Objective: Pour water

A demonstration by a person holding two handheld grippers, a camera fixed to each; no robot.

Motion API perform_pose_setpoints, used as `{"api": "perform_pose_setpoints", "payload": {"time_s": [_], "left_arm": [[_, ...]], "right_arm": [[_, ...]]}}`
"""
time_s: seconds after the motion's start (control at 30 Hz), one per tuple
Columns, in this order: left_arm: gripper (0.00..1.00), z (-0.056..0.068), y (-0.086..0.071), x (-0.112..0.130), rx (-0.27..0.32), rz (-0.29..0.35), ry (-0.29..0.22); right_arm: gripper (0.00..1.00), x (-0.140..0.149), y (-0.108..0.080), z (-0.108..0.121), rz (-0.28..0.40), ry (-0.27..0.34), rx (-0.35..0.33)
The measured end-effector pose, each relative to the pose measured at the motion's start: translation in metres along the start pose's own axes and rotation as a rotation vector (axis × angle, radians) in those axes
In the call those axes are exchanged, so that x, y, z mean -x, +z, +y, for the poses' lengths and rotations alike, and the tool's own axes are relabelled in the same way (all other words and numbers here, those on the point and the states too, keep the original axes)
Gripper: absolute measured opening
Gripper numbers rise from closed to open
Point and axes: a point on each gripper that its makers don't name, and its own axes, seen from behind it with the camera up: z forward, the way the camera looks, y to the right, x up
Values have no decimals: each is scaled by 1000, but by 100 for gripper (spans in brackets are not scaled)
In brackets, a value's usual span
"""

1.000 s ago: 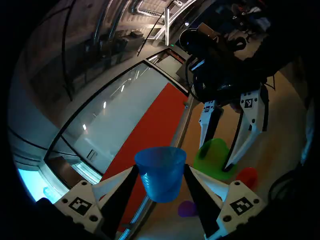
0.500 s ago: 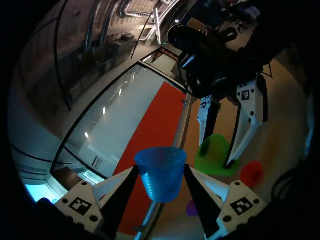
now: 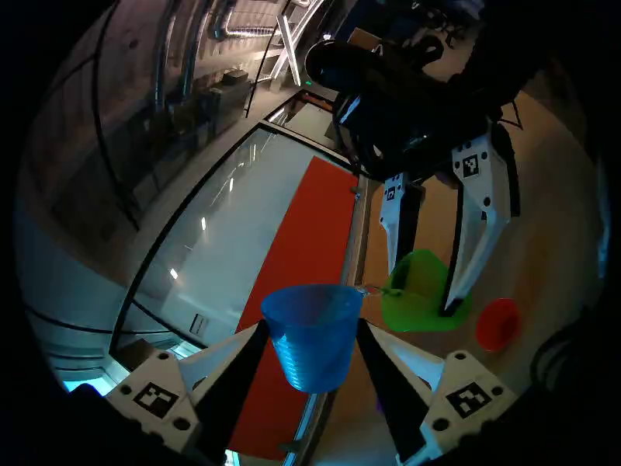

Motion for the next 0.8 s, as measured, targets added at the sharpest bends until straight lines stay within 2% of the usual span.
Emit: {"api": "perform_pose_setpoints", "payload": {"time_s": [0.8], "left_arm": [[83, -3, -3, -10, -26, 4, 99]], "right_arm": [[91, -6, -3, 1, 10, -7, 5]]}}
